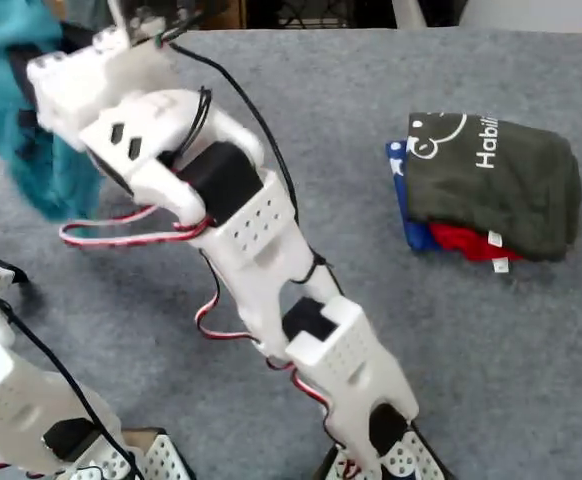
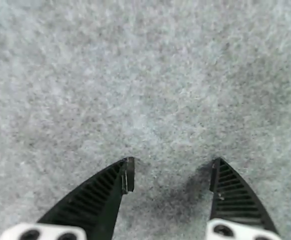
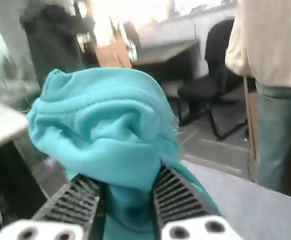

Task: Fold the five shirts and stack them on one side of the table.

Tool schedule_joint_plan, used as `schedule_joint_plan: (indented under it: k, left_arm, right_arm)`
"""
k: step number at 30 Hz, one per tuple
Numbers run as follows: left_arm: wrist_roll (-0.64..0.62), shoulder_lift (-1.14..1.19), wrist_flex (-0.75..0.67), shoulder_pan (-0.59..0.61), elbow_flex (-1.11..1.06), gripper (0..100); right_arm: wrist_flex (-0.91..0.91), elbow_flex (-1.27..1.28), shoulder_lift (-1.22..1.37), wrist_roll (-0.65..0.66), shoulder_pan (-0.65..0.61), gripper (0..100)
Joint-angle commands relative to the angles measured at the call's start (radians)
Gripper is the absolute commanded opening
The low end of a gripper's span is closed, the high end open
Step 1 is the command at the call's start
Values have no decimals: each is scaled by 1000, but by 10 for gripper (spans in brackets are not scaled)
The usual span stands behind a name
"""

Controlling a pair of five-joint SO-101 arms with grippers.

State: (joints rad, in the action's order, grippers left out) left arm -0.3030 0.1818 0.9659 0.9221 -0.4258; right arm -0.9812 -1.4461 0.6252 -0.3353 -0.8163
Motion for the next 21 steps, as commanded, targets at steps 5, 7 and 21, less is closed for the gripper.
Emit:
schedule_joint_plan:
  k: [5,7,21]
  left_arm:
    - [-6,2,5,15,31,263]
    - [-6,2,5,15,31,263]
    - [3,2,5,-13,31,267]
  right_arm:
    - [18,372,-36,-160,265,15]
    - [-29,486,-8,-157,341,15]
    - [-675,682,128,23,621,15]
